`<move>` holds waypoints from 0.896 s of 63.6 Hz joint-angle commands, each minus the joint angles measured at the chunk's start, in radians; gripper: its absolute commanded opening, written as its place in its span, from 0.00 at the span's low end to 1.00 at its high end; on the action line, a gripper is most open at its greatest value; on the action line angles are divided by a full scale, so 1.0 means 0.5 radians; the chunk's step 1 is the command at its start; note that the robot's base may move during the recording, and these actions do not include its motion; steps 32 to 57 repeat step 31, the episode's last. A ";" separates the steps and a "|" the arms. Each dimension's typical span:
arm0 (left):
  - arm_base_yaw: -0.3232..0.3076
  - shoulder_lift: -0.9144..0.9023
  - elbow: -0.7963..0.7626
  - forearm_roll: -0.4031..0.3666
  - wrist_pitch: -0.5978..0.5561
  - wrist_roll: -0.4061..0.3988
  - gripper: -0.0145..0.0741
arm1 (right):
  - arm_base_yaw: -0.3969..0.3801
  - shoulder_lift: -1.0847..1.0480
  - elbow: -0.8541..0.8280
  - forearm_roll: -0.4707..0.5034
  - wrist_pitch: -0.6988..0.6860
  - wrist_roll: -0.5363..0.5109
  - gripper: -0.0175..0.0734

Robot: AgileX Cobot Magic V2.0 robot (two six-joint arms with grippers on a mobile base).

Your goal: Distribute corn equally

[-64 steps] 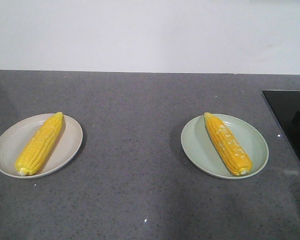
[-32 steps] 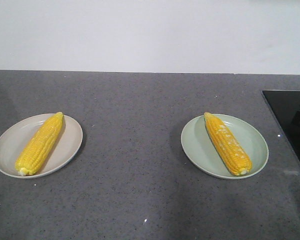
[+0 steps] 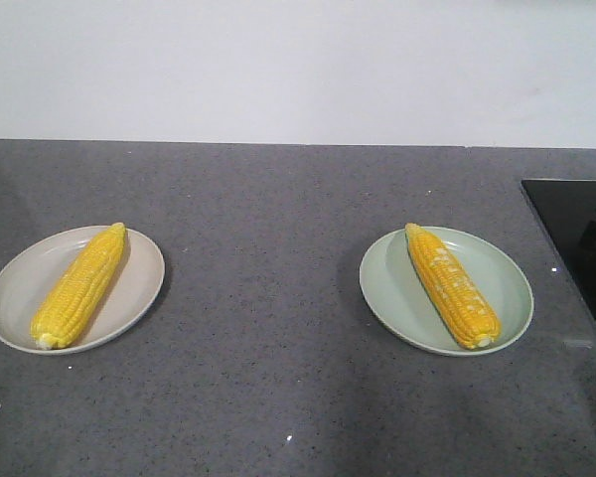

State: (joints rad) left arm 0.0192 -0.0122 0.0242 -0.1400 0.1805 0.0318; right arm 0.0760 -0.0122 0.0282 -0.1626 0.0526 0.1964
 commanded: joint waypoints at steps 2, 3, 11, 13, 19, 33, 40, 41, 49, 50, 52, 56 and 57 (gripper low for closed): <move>-0.012 -0.007 -0.056 -0.021 -0.140 0.004 0.16 | -0.014 -0.015 0.035 -0.008 -0.149 -0.024 0.19; -0.012 -0.007 -0.056 -0.021 -0.140 0.004 0.16 | -0.014 -0.015 0.035 -0.008 -0.149 -0.024 0.19; -0.012 -0.007 -0.056 -0.021 -0.140 0.004 0.16 | -0.014 -0.015 0.035 -0.008 -0.149 -0.024 0.19; -0.012 -0.007 -0.056 -0.021 -0.140 0.004 0.16 | -0.014 -0.015 0.035 -0.008 -0.149 -0.024 0.19; -0.012 -0.007 -0.056 -0.021 -0.140 0.004 0.16 | -0.014 -0.015 0.035 -0.008 -0.149 -0.024 0.19; -0.012 -0.007 -0.056 -0.021 -0.140 0.004 0.16 | -0.014 -0.015 0.035 -0.008 -0.149 -0.024 0.19; -0.012 -0.007 -0.056 -0.021 -0.140 0.004 0.16 | -0.014 -0.015 0.035 -0.008 -0.149 -0.024 0.19; -0.012 -0.007 -0.056 -0.021 -0.140 0.004 0.16 | -0.014 -0.015 0.035 -0.008 -0.149 -0.024 0.19; -0.012 -0.007 -0.056 -0.021 -0.140 0.004 0.16 | -0.014 -0.015 0.035 -0.008 -0.149 -0.024 0.19; -0.012 -0.007 -0.056 -0.021 -0.140 0.004 0.16 | -0.014 -0.015 0.035 -0.008 -0.149 -0.024 0.19; -0.012 -0.007 -0.056 -0.021 -0.140 0.004 0.16 | -0.014 -0.015 0.035 -0.008 -0.149 -0.024 0.19; -0.012 -0.007 -0.056 -0.021 -0.140 0.004 0.16 | -0.014 -0.015 0.035 -0.008 -0.149 -0.024 0.19; -0.012 -0.007 -0.056 -0.021 -0.140 0.004 0.16 | -0.014 -0.015 0.035 -0.008 -0.149 -0.024 0.19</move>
